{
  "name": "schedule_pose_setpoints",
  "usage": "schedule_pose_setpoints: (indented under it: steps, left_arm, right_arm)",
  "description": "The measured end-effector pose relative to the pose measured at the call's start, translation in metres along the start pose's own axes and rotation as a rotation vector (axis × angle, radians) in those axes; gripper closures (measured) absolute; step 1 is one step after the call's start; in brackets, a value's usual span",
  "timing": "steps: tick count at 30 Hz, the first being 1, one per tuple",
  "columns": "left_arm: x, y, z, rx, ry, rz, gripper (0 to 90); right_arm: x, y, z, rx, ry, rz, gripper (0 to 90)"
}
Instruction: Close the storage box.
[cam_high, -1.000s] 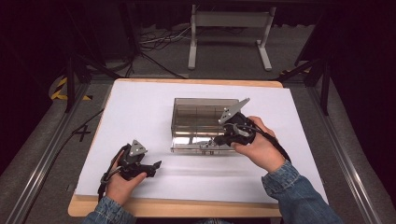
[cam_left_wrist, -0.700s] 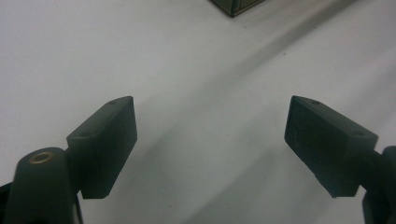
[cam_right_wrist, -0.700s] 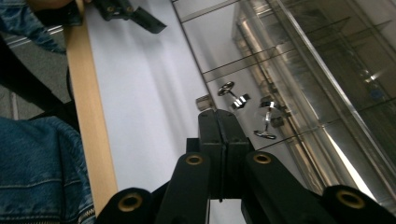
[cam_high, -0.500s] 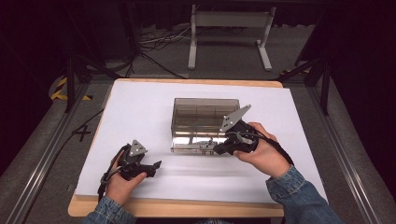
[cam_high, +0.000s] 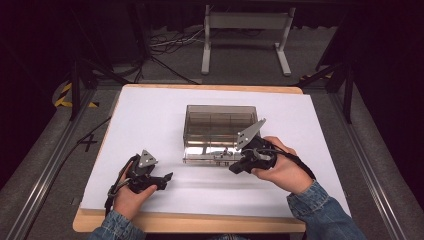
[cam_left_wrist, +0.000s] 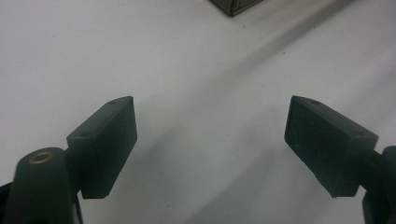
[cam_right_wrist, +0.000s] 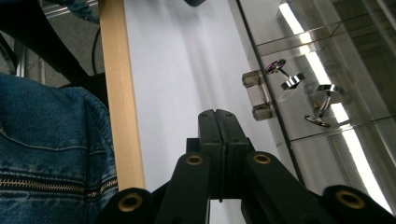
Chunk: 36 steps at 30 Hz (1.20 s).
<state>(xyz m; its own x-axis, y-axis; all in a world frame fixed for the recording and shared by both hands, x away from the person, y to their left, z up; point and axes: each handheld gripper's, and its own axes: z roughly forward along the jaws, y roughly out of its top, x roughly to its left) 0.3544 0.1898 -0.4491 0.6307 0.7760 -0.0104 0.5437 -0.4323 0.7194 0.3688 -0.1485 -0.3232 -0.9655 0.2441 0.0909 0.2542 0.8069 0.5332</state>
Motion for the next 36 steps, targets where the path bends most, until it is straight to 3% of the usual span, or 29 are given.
schedule_pose_setpoints:
  steps: [18,28,36]
  left_arm:
    - [0.000,0.000,0.000,0.000,-0.002,-0.001,17.9]
    - [0.000,0.000,0.000,0.000,0.000,0.001,17.9]
    - [0.000,0.000,0.000,0.001,0.000,0.003,17.9]
  right_arm:
    - [0.000,-0.001,0.018,0.105,0.043,-0.007,90.0]
    - [-0.005,-0.001,0.025,0.138,0.033,0.001,90.0]
    - [-0.011,0.001,0.035,0.177,-0.016,0.007,90.0]
